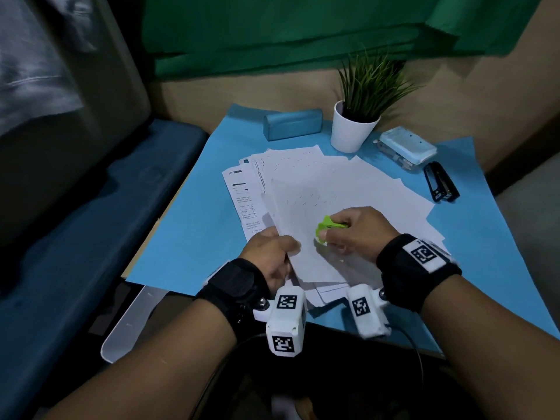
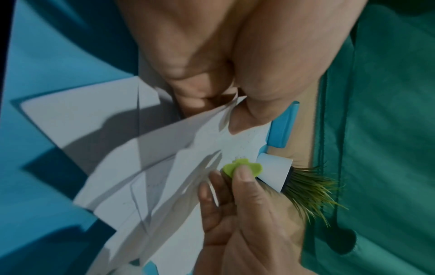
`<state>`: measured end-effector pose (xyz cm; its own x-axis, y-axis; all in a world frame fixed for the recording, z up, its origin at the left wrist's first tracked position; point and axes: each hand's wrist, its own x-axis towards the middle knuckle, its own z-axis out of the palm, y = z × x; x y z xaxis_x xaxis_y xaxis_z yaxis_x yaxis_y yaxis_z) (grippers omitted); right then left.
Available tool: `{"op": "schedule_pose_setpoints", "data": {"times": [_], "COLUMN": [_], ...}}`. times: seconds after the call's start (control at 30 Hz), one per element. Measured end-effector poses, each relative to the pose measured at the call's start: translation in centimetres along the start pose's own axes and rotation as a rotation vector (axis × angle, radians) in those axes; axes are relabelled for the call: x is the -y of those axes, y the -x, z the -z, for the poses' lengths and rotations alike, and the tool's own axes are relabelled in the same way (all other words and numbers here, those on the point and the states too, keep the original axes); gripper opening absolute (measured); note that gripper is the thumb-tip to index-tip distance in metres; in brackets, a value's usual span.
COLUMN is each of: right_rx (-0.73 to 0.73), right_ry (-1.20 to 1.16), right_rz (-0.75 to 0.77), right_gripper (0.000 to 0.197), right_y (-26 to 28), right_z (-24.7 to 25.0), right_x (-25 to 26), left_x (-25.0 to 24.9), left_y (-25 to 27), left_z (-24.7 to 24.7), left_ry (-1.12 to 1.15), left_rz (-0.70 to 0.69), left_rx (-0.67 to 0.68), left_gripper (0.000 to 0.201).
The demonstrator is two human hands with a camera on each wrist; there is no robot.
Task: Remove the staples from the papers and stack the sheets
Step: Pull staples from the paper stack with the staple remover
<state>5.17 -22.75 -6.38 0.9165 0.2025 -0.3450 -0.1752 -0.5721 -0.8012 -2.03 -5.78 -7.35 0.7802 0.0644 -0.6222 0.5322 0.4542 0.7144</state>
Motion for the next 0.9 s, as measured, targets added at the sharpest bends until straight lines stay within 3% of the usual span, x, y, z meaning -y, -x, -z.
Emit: {"op": "schedule_pose_setpoints", "data": {"times": [0.1, 0.27, 0.57, 0.9], "right_rx": [-0.062, -0.023, -0.114, -0.082], "right_ry": [0.467, 0.742, 0.746, 0.572], "right_rz": [0.185, 0.33, 0.279, 0.16], "right_gripper": [0.033, 0.03, 0.043, 0.033], "right_y": [1.0, 2.8, 3.5, 3.3], "right_z": [0.0, -1.2, -2.2, -2.3], "right_x": [1.2, 2.1, 2.3, 2.4], "left_x": [0.1, 0.3, 0.8, 1.0], "left_y": [0.2, 0.7, 0.9, 0.7], "left_z": [0.2, 0.2, 0.2, 0.3], "left_ry": [-0.039, -0.09, -0.026, -0.033], "left_rz": [-0.024, -0.073, -0.099, -0.127], "left_rx": [0.018, -0.02, -0.018, 0.01], "left_gripper": [0.035, 0.023, 0.024, 0.025]}}
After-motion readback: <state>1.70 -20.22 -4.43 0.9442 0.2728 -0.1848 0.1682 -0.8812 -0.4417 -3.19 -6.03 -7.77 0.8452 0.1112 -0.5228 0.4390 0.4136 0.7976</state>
